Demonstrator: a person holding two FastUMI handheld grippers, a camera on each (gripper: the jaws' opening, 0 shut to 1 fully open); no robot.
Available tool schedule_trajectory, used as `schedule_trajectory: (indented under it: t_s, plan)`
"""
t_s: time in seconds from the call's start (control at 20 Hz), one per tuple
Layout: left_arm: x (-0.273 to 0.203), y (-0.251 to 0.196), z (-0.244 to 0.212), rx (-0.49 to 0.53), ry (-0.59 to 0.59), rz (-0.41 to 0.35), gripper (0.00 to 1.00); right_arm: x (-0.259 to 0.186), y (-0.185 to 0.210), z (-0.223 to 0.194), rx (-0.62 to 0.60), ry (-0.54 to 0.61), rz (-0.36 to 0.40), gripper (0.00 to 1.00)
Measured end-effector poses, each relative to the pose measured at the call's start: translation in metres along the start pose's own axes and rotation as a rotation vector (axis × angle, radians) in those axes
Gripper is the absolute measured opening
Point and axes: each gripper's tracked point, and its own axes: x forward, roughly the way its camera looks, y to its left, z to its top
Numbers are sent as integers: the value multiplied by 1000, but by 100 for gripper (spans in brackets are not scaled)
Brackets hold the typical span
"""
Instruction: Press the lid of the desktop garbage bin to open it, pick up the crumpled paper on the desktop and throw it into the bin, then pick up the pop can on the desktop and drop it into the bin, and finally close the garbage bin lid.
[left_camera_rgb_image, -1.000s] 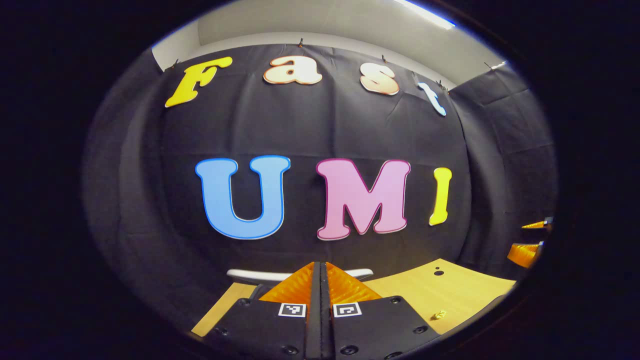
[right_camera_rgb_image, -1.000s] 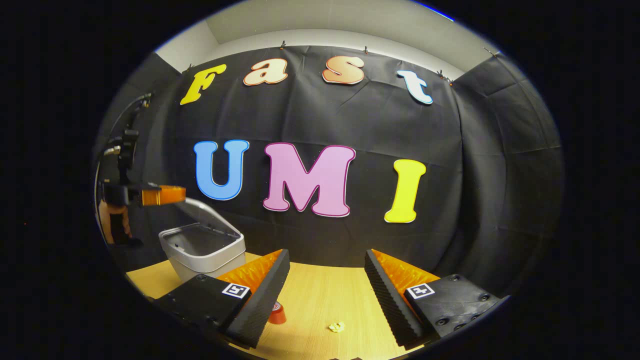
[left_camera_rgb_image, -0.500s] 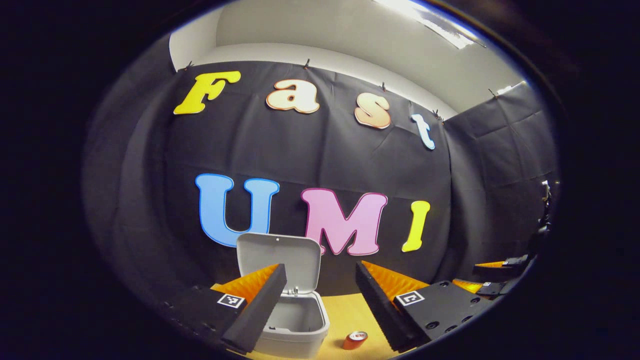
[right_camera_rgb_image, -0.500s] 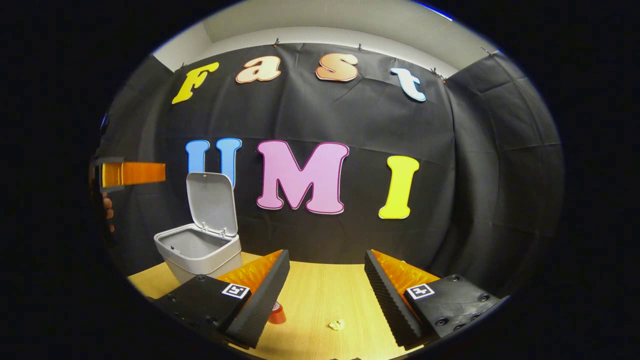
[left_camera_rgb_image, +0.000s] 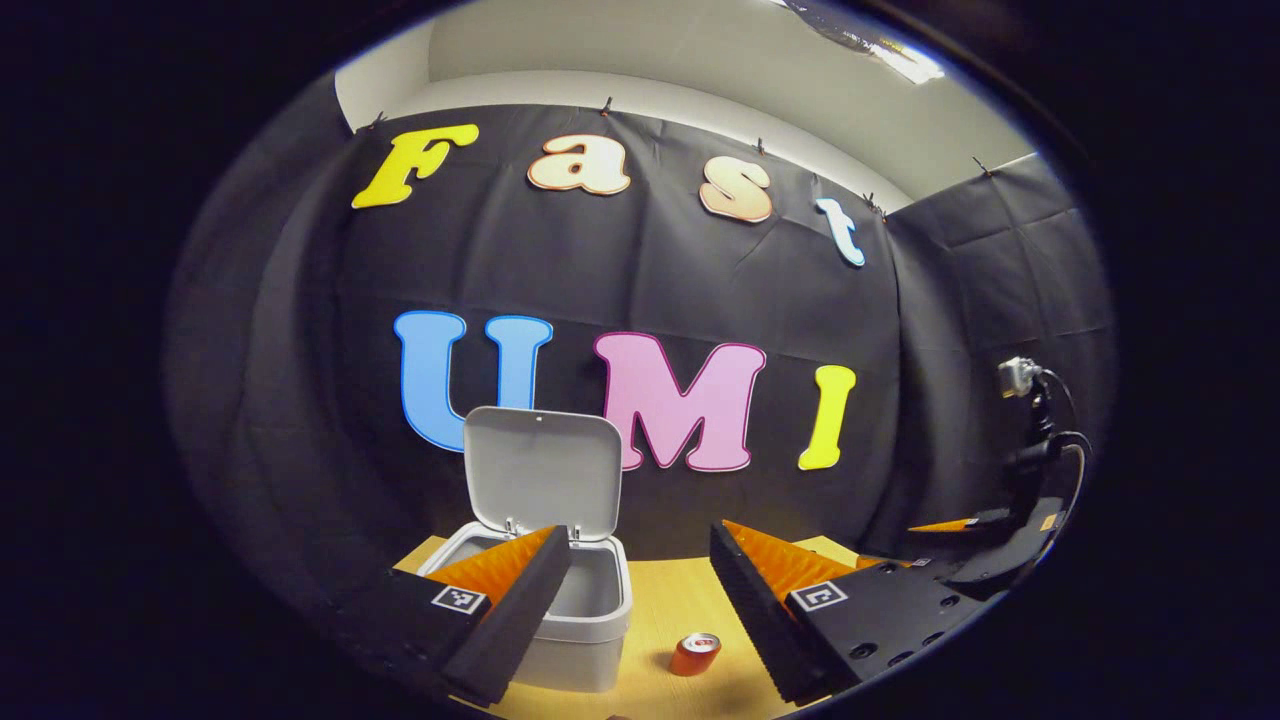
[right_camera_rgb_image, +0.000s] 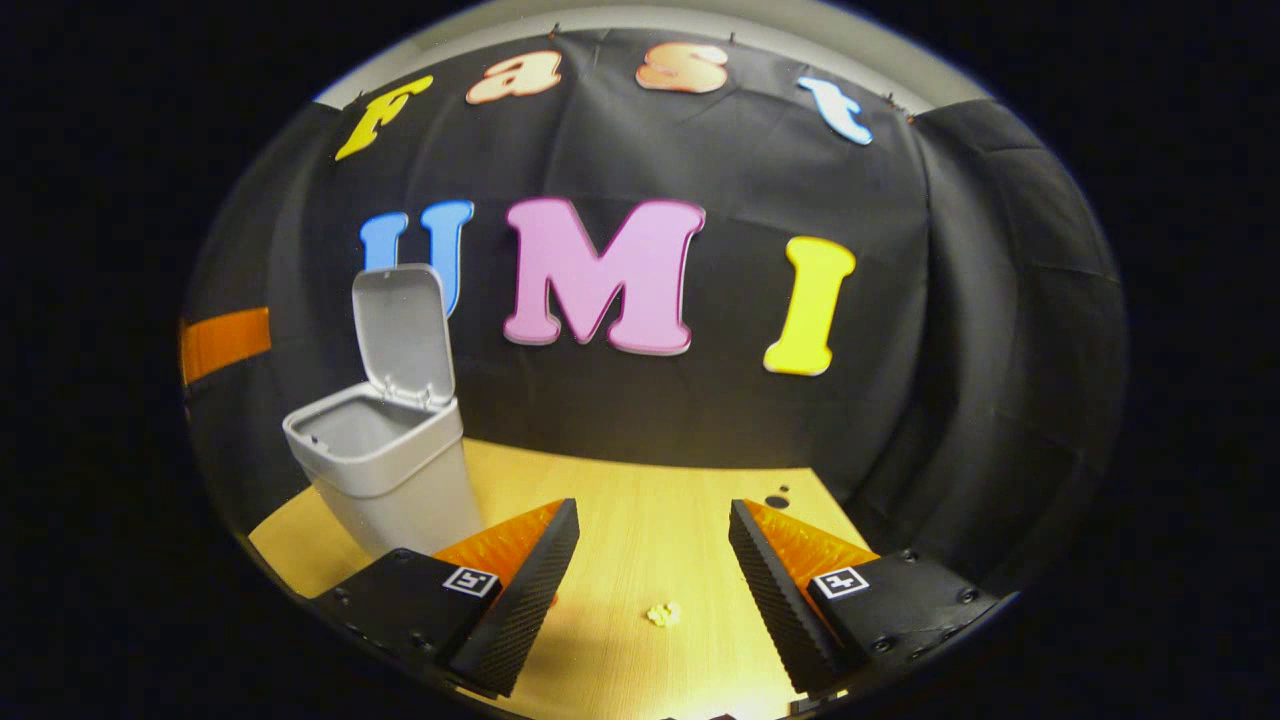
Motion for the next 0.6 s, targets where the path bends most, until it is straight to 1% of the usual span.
schedule_trajectory:
  t_s: [0.15,0.25,0.35,0.5,0.6]
  plan:
    - [-4,16,-12,35,36,36,94,36,-9,-42,-9,169,27,98]
    - [-6,23,-19,57,50,55,94,54,-9,-74,-39,305,71,97]
    - [-9,27,-34,73,90,68,94,67,-12,-105,-72,414,101,98]
    - [-19,33,-44,95,125,96,95,88,-11,-146,-76,537,151,98]
    - [-24,35,-47,105,136,113,95,103,-11,-175,-60,604,149,98]
